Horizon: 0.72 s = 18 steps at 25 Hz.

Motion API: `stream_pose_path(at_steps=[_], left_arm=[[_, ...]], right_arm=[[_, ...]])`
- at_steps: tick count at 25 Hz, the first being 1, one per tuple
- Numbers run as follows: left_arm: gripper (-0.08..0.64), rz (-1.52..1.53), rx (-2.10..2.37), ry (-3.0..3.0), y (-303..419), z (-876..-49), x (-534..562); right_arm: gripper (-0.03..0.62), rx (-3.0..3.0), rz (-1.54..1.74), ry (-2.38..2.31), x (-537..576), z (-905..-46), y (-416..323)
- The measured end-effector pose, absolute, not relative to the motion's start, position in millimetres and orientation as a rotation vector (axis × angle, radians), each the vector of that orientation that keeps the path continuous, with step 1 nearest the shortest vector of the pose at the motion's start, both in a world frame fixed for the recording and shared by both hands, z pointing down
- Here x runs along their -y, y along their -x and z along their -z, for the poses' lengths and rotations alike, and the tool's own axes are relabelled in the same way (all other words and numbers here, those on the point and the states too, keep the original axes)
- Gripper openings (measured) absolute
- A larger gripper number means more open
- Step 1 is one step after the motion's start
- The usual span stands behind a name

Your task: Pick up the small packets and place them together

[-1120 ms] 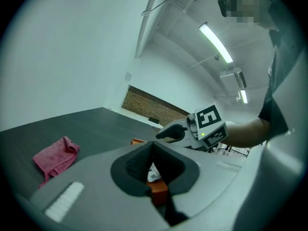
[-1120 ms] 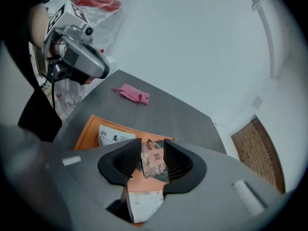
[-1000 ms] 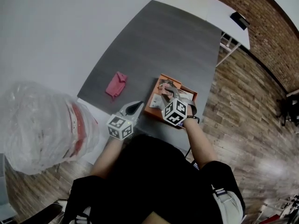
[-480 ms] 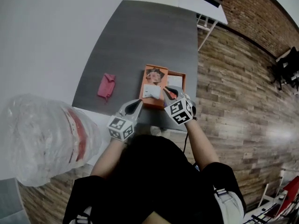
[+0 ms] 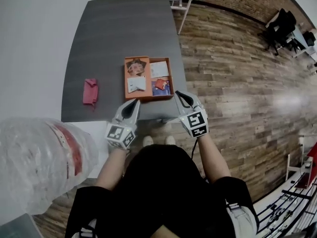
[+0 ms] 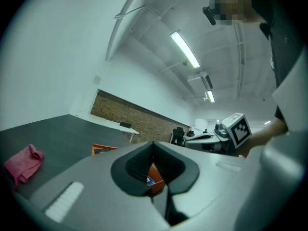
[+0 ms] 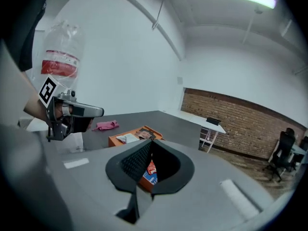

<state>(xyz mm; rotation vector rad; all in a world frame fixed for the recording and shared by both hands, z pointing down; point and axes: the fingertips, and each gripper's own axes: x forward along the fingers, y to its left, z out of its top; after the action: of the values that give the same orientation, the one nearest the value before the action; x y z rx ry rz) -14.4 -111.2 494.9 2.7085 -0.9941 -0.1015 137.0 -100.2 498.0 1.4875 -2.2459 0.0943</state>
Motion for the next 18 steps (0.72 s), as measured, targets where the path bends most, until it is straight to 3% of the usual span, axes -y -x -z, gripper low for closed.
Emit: stream_pose_path(at_steps=[18], left_arm=[[0.0,0.222,1.204,-2.687,-24.3,-464.2,41.6]], right_arm=[[0.002,2.528,-0.091,-1.619,6.9,-447.3,-200.0]])
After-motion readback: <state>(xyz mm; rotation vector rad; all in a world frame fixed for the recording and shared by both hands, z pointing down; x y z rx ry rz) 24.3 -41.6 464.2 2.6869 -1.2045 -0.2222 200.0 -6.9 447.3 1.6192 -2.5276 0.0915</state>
